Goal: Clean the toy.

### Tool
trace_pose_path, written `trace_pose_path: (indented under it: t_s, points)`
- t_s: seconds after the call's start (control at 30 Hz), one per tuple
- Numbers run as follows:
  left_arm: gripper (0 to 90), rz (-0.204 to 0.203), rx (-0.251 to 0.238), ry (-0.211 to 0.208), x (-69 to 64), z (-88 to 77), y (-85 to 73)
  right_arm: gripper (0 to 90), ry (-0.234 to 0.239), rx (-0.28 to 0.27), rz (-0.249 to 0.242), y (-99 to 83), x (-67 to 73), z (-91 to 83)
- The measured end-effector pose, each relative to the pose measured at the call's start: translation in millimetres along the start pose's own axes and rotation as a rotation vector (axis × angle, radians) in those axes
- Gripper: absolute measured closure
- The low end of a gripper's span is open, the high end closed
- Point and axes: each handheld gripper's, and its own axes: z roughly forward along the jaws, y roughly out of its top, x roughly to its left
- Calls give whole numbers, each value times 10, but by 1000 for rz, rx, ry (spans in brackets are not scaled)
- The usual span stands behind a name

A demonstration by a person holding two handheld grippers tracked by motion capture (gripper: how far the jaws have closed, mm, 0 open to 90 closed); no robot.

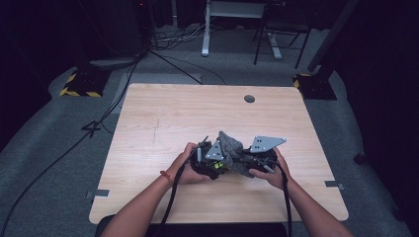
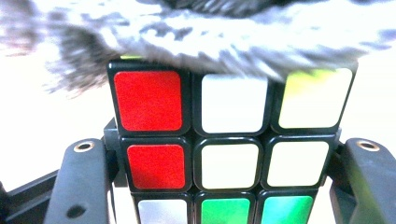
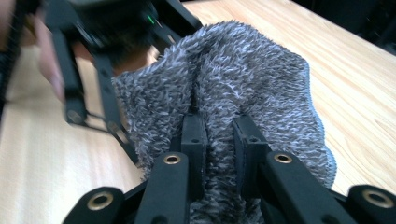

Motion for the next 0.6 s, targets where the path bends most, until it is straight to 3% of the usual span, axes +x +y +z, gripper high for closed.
trace_pose_path:
  t_s: [0.3, 0.47, 0.6]
  points:
    - [334, -7, -27, -1, 12, -73, -5, 774, -30, 68, 38, -136, -137, -7]
    - [335, -12, -31, -6, 15, -72, -6, 774, -29, 45, 34, -100, -119, -43]
    - [335, -5, -13, -14, -8, -10, 9, 774, -1, 2, 17, -23, -40, -68]
